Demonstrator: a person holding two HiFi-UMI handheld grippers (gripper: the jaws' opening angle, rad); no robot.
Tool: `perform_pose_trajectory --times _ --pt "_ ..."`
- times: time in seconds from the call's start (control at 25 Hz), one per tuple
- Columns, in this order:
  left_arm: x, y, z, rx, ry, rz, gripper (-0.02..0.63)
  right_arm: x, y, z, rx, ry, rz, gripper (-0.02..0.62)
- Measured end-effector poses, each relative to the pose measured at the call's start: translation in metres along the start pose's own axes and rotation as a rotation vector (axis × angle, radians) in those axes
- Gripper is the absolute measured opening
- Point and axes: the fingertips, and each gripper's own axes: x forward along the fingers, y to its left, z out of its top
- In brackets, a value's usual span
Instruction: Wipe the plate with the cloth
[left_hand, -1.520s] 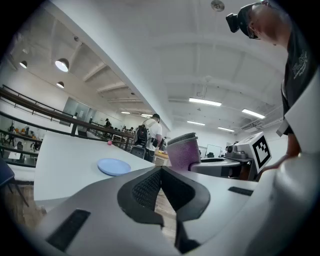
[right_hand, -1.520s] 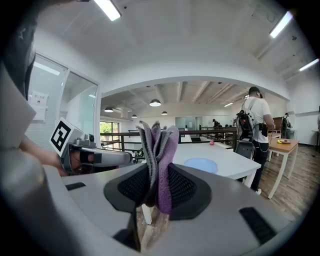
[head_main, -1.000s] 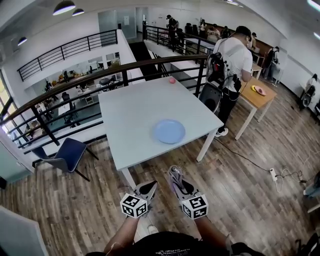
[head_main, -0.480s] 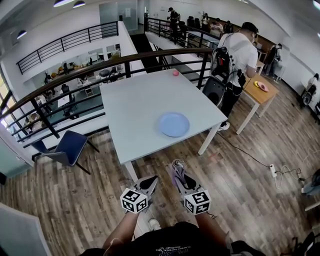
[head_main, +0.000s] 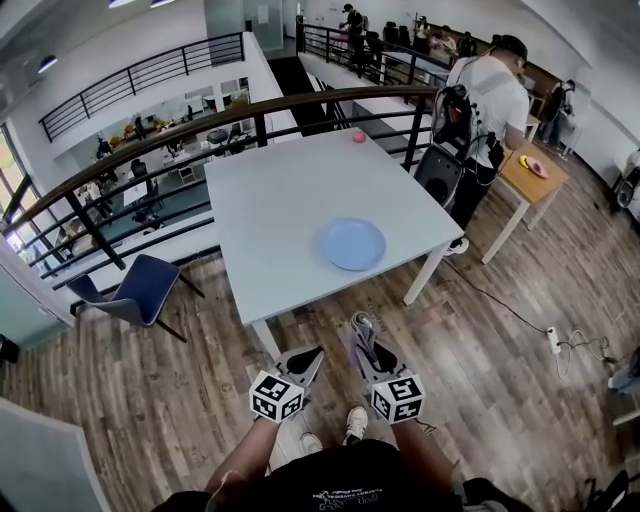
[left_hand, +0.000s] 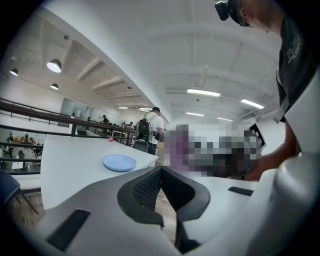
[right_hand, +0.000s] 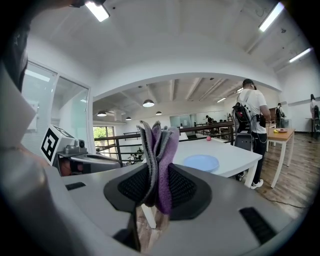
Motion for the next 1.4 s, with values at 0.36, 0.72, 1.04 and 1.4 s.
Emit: perform_pose_trajectory --times 0.36,0.72,1.04,1.4 --pt "0.051 0.014 0.026 0.002 -0.012 0.013 0.012 0.028 -0.045 0.025 -0.010 -0.023 0.023 0.118" --pt "0.102 0.033 0.050 -0.004 -0.023 0.041 0.012 0.053 -0.093 0.042 -0.009 -0.031 0.052 0.118" --pt "0.149 0.020 0.058 -0.018 -0.019 0.050 0.012 0.068 -0.135 0.041 -0.023 -0.008 0.112 0.118" --pt "0.162 0.055 0.055 -0.042 -0.025 0.082 0.012 0.108 -0.129 0.043 -0.048 -0.001 0.174 0.118"
